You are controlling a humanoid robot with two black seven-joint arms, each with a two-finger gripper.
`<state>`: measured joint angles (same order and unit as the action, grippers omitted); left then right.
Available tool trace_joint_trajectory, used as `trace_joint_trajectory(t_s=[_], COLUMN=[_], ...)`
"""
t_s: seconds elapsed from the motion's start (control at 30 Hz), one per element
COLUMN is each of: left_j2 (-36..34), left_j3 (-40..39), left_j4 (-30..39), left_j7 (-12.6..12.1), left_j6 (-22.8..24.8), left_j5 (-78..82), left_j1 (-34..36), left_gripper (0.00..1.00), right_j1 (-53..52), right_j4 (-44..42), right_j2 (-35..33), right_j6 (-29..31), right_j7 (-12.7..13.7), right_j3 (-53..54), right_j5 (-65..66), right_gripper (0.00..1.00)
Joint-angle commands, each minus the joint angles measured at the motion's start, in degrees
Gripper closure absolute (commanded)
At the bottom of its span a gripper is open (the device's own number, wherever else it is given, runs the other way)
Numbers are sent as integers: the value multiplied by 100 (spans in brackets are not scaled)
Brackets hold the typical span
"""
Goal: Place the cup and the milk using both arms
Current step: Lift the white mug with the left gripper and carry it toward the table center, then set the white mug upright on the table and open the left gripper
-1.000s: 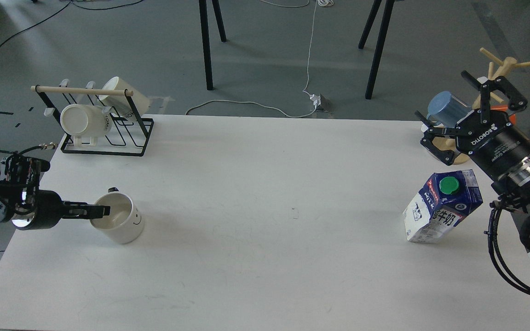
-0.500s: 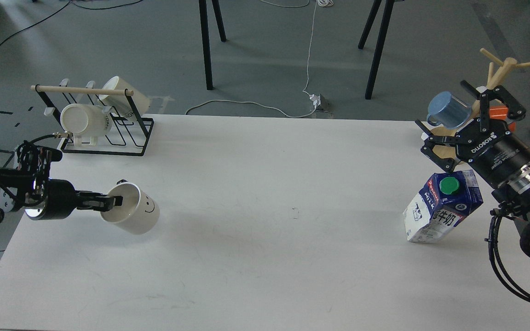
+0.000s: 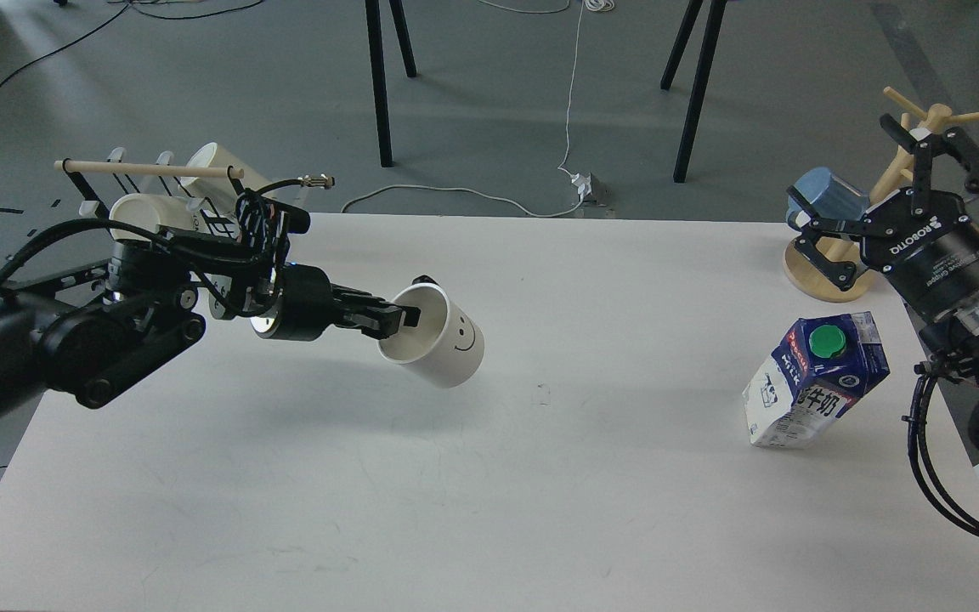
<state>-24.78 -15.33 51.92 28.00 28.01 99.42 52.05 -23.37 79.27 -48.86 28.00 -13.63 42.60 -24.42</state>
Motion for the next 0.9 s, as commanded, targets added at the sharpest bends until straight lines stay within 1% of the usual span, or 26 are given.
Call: trace_joint_trajectory(t_s=[0.0, 0.1, 0.17, 0.37, 0.47, 0.57, 0.87], left_j2=[517, 755, 781, 764, 755, 764, 773], left_j3=[12, 3, 12, -14, -49, -76, -93], left_j4=[-305, -437, -446, -446, -420, -394, -297], left_j7=[0, 0, 0, 0, 0, 0, 0], left_j6=[-1, -1, -1, -1, -1, -1, -1], left_j5=[244, 306, 314, 297, 244, 227, 200], left_j1=[-89, -203, -221, -239, -248, -300, -432], left_gripper=[99, 99, 99, 91, 89, 83, 77], right_j1=[-1, -1, -1, -1, -1, 8, 25], right_j4=[-43, -78, -87, -105, -113, -140, -175], right_j2=[17, 17, 8, -1, -1, -10, -18], right_j6=[0, 0, 0, 0, 0, 0, 0], right_j7=[-8, 0, 0, 0, 0, 0, 0], right_j3=[20, 55, 55, 55, 55, 47, 38], right_j5=[-10, -10, -1, -1, -2, -1, -1], right_gripper=[2, 2, 2, 2, 2, 2, 2])
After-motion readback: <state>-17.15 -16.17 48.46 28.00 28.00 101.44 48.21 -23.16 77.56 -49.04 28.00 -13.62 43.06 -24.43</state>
